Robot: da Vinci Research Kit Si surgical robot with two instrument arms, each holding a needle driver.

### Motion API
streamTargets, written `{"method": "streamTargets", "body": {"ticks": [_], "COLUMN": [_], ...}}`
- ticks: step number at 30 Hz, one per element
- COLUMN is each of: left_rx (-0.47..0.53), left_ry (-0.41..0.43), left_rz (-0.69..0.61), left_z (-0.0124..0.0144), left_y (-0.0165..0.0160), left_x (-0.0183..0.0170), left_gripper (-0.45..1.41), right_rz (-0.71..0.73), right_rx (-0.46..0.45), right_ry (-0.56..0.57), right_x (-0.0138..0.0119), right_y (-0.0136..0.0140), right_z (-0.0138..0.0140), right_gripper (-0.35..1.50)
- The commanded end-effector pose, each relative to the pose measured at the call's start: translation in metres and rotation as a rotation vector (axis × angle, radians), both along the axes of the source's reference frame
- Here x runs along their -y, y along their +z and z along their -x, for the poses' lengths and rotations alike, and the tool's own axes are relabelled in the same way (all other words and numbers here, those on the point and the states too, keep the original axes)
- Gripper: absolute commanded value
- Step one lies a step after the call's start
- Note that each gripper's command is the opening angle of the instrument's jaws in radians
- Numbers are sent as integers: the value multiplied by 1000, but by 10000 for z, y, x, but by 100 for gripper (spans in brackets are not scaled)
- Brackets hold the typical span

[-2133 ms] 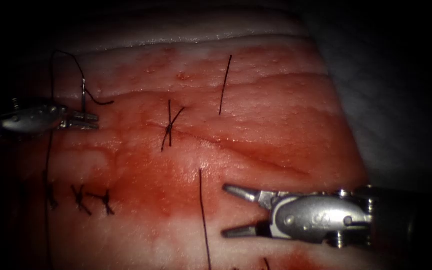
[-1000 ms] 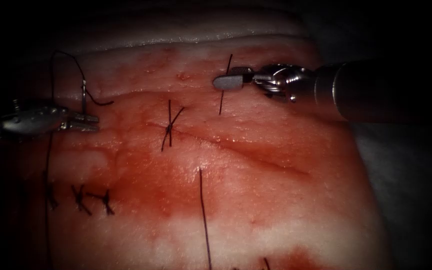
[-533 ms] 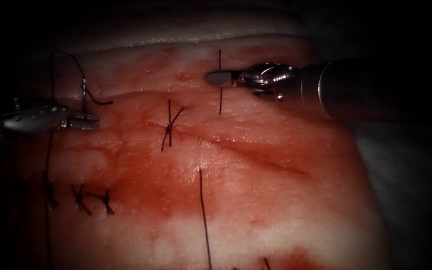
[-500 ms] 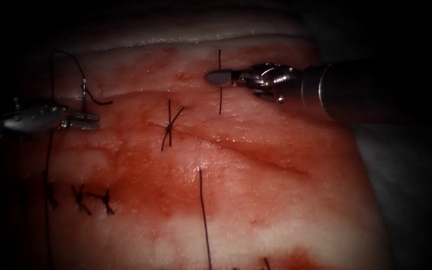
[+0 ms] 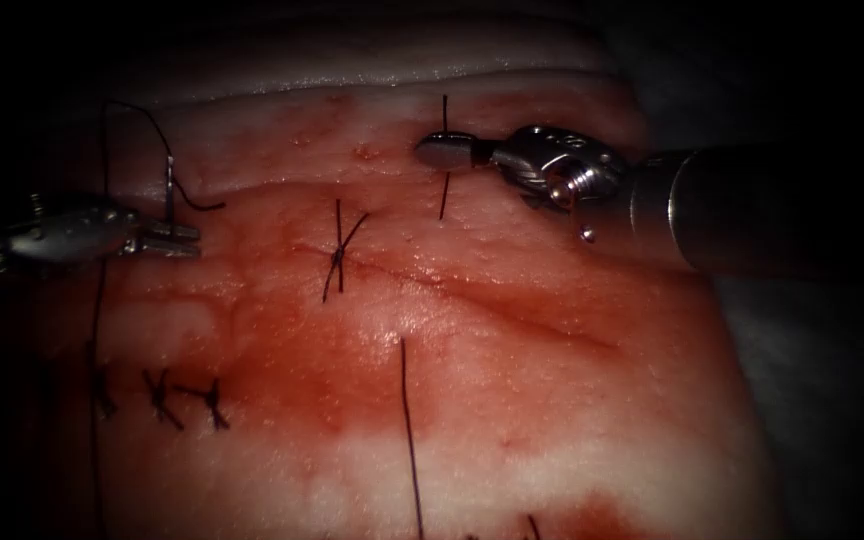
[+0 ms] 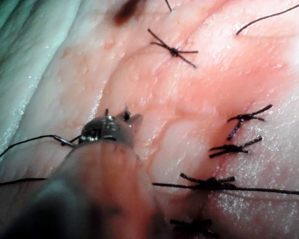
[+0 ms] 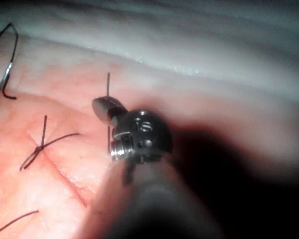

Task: Wound Closure
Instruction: Adjust the suture tail with the right hand while setting the needle down with the left, then grab a long length of suture into the left gripper.

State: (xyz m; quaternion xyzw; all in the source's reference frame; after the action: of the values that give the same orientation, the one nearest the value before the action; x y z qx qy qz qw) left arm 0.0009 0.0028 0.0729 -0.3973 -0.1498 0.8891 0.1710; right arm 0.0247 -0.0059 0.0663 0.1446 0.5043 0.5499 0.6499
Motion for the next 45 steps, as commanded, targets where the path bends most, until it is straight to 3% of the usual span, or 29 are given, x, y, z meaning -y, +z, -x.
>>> {"method": "streamTargets", "body": {"ticks": [1, 2, 3, 4, 5, 11, 13, 17, 20, 22, 24, 26, 27, 29, 33, 38, 42, 45], "left_rx": [5, 27, 27, 47, 81, 180, 224, 312, 299, 273, 337, 378, 445, 483, 471, 457, 464, 481], "left_ry": [-17, -50, -50, -80, -117, -139, -143, -114, -108, -117, -42, -9, 59, 136, 193, 263, 298, 288], "left_rz": [-4, 9, 9, 21, 71, 110, 239, 330, 334, 293, 324, 340, 375, 408, 453, 598, 657, 693], "left_z": [6, 9, 9, 11, 14, 15, 21, 40, 50, 65, 83, 88, 98, 114, 140, 171, 185, 190], "left_y": [4, 0, 0, -3, -10, -43, -64, -86, -94, -103, -114, -116, -120, -123, -119, -110, -114, -123], "left_x": [-4, -7, -7, -9, -14, -20, -16, -5, 7, 18, 37, 43, 59, 82, 114, 140, 149, 151], "left_gripper": [84, 116, 116, 125, 125, 125, 123, 113, 111, 109, 86, 76, 49, 34, 34, 34, 35, 54], "right_rz": [11, 23, 23, 26, 24, 50, 81, 101, 117, 124, 127, 129, 134, 143, 152, 153, 146, 138], "right_rx": [-14, -27, -27, -33, -38, -47, -53, -66, -62, -38, -32, -32, -33, -31, -27, -19, -22, -24], "right_ry": [12, 27, 27, 27, 21, 35, 33, 50, 61, 60, 60, 58, 56, 56, 51, 39, 41, 40], "right_x": [-1, -1, -1, -1, 0, 2, 3, 4, 4, 7, 10, 11, 13, 17, 22, 28, 30, 32], "right_y": [5, 4, 4, 4, 3, -11, -31, -61, -77, -85, -84, -82, -79, -71, -63, -60, -57, -54], "right_z": [-8, -7, -7, -5, 0, 30, 52, 81, 98, 112, 121, 122, 123, 123, 124, 123, 124, 125], "right_gripper": [-35, 2, 2, 41, 66, 76, 83, 79, 69, 52, 46, 44, 22, 12, -8, -33, -35, -35]}}
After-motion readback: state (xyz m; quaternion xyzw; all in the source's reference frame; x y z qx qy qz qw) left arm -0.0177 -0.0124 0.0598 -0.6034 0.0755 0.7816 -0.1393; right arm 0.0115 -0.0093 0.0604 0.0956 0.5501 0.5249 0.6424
